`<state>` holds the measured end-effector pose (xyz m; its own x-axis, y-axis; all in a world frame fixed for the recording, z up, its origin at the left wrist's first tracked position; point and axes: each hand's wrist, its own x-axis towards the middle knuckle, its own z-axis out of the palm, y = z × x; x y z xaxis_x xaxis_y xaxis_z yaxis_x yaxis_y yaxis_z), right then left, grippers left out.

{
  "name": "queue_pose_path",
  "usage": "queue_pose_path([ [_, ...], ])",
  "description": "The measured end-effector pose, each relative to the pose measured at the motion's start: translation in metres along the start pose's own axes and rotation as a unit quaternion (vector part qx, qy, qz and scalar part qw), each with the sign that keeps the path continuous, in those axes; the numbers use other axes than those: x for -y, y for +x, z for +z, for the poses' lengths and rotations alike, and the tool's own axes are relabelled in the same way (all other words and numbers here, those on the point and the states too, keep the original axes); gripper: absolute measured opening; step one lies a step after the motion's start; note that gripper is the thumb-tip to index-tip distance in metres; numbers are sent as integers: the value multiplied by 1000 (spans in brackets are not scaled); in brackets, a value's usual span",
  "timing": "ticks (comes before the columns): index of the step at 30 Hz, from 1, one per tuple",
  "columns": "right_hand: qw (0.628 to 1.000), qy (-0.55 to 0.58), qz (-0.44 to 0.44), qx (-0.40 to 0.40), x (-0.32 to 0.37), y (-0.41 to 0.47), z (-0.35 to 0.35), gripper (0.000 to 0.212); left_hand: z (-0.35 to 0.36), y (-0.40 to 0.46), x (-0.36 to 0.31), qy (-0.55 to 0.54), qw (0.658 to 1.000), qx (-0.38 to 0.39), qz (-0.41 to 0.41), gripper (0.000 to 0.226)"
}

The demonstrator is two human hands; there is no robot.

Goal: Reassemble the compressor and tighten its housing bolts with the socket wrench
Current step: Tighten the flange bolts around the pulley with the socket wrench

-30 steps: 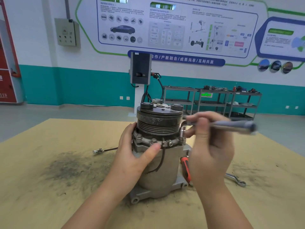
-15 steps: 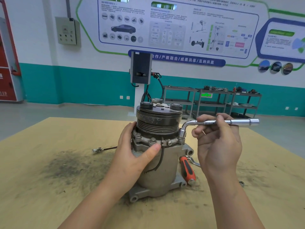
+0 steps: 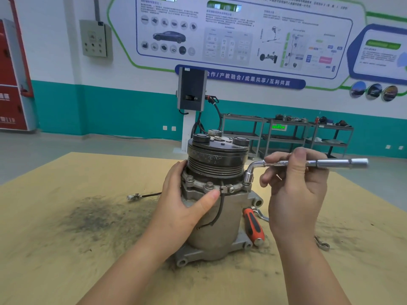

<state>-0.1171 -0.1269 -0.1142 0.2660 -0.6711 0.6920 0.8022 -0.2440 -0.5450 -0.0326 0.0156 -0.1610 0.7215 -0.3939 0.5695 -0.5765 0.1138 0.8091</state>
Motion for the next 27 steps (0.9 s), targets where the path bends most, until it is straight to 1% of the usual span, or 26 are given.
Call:
queue_pose_path([
  [1, 1000, -13, -21, 3, 0, -2, 2, 16, 0, 0, 0, 2, 1000, 1, -1, 59],
  [3, 1000, 11, -23, -5, 0, -5, 2, 19, 0, 0, 1, 4, 1000, 1, -1, 59],
  [5, 997, 60, 20, -32, -1, -5, 1, 29, 0, 0, 1, 6, 1000, 1, 0, 60],
  [8, 976, 160, 123, -80, 0, -2, 0, 55, 0, 0, 1, 9, 1000, 3, 0, 58],
  [10, 965, 190, 160, -85, 2, 1, 0, 59, 0, 0, 1, 14, 1000, 5, 0, 55],
  [12, 965, 188, 163, -83, 2, 2, 0, 59, -1, 0, 2, 15, 1000, 5, 0, 55],
  [14, 978, 148, 121, -78, 2, -2, 2, 56, -1, 0, 2, 14, 1000, 6, 1, 56],
  [15, 988, 114, 77, -76, 1, -6, 4, 50, -1, 0, 2, 13, 1000, 6, 2, 57],
  [17, 996, 35, -40, -65, -1, -16, 11, 34, 0, 0, 2, 11, 1000, 5, 3, 57],
  [19, 988, -43, -146, -16, -5, -29, 18, 25, 0, 1, 2, 8, 1000, 0, 9, 58],
  [20, 980, -81, -182, 26, -8, -35, 21, 23, 1, 1, 3, 6, 1000, -2, 13, 59],
  [22, 951, -165, -230, 123, -14, -45, 23, 23, 1, 1, 4, 3, 1000, -2, 19, 61],
  [24, 921, -224, -261, 183, -17, -50, 23, 28, 1, 1, 3, -1, 1000, 4, 17, 60],
  [25, 921, -225, -257, 186, -16, -50, 24, 28, 1, 1, 4, -3, 1000, 6, 16, 60],
  [27, 946, -173, -229, 150, -8, -45, 25, 19, 1, 1, 5, -3, 1000, 1, 16, 65],
])
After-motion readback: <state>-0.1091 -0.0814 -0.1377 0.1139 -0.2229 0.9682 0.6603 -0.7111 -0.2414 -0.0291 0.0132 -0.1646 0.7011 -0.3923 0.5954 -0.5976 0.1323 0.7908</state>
